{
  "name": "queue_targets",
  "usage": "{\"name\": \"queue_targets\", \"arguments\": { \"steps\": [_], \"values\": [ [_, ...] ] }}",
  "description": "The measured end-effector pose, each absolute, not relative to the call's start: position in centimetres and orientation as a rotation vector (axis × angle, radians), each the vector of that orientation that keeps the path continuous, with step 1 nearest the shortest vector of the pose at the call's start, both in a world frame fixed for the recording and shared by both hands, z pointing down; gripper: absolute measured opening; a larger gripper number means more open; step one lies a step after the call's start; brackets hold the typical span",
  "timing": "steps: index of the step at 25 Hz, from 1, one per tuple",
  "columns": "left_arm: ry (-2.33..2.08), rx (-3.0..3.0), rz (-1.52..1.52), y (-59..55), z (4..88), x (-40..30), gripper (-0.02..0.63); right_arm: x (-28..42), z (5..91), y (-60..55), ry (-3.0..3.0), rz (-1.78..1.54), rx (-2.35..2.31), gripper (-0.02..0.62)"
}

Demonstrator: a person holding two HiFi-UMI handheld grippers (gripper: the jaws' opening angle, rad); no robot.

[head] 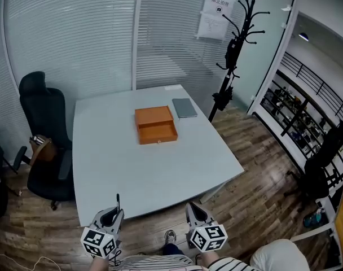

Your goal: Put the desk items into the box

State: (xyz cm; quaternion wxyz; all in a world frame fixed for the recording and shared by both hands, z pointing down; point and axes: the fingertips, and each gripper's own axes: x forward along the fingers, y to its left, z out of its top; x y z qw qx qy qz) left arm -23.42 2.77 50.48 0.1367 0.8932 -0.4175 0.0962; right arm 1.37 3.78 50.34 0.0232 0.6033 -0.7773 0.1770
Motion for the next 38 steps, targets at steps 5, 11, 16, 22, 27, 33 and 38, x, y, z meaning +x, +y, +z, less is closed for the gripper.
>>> {"name": "queue_targets", "arguments": {
  "steps": [5, 11, 16, 22, 27, 33, 38],
  "values": [
    [-1.271, 2.583, 0.253, -2.2, 49.7, -19.1, 0.06, 5.2, 50.1, -1.7, -2.46, 0.528, 1.802, 0.026],
    [-1.334, 2.608, 0.265, -6.7, 49.1, -14.6, 0.06, 9.6, 50.0, -6.3, -2.514, 0.517, 1.744, 0.026],
    [-1.375, 2.705, 0.37, -10.4, 46.8, -12.2, 0.06, 11.6, 50.6, -8.1, -2.562, 0.523, 1.652, 0.026],
    [-1.357, 2.846, 0.568, -15.0, 42.4, -10.5, 0.06, 13.6, 51.3, -9.7, -2.572, 0.571, 1.657, 0.026],
    [-1.341, 2.972, 0.761, -19.8, 39.5, -9.6, 0.06, 14.7, 51.8, -11.2, -2.553, 0.599, 1.688, 0.026],
    [-1.316, 3.107, 0.961, -25.3, 36.1, -8.1, 0.06, 15.8, 52.3, -12.9, -2.521, 0.627, 1.747, 0.026],
    [-1.251, 3.172, 1.096, -29.8, 35.7, -6.7, 0.06, 15.4, 52.6, -15.1, -2.504, 0.644, 1.763, 0.026]
  ]
}}
